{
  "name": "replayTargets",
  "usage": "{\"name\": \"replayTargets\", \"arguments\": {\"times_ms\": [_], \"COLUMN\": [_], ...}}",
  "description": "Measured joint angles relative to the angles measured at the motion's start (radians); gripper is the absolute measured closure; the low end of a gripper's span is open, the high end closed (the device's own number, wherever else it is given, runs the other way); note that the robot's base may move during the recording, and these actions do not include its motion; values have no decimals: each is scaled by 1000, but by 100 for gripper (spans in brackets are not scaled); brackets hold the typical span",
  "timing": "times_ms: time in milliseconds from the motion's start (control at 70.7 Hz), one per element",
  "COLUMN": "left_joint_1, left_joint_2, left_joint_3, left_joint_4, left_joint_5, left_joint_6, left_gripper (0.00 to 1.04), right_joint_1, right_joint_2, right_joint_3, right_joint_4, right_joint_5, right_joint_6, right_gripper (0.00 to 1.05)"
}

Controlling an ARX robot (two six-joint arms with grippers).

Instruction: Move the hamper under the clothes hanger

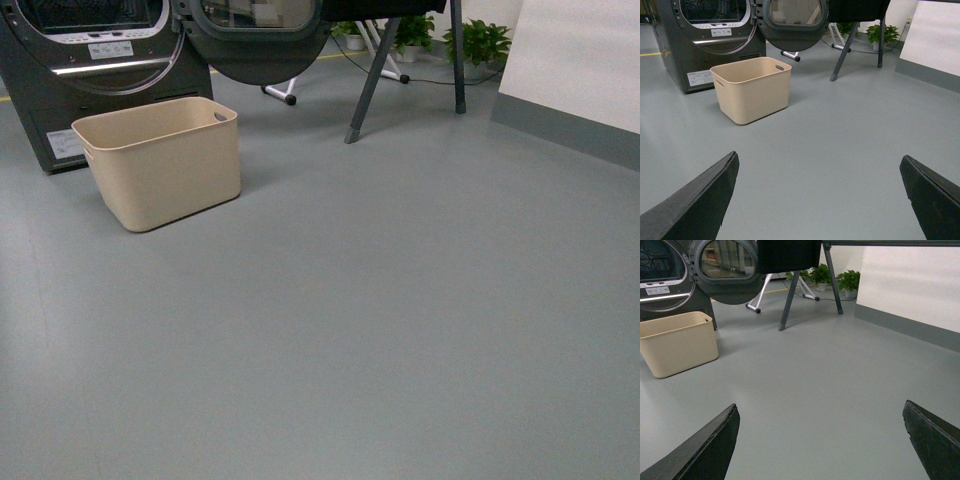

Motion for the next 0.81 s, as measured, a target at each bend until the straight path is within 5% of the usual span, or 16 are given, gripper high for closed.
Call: {"name": "replayTargets", "arguments": {"times_ms": [806], "left_joint_1": [0], "left_joint_2": [0], "left_joint_3": [0], "left_joint_4": [0], "left_joint_5": [0], "left_joint_6": [0], "left_gripper": [7], "right_joint_1": [0], "right_joint_2": [0], "right_joint_3": [0], "right_joint_4": [0], "right_joint_5": [0], "right_joint_6": [0], "right_gripper": [8]}}
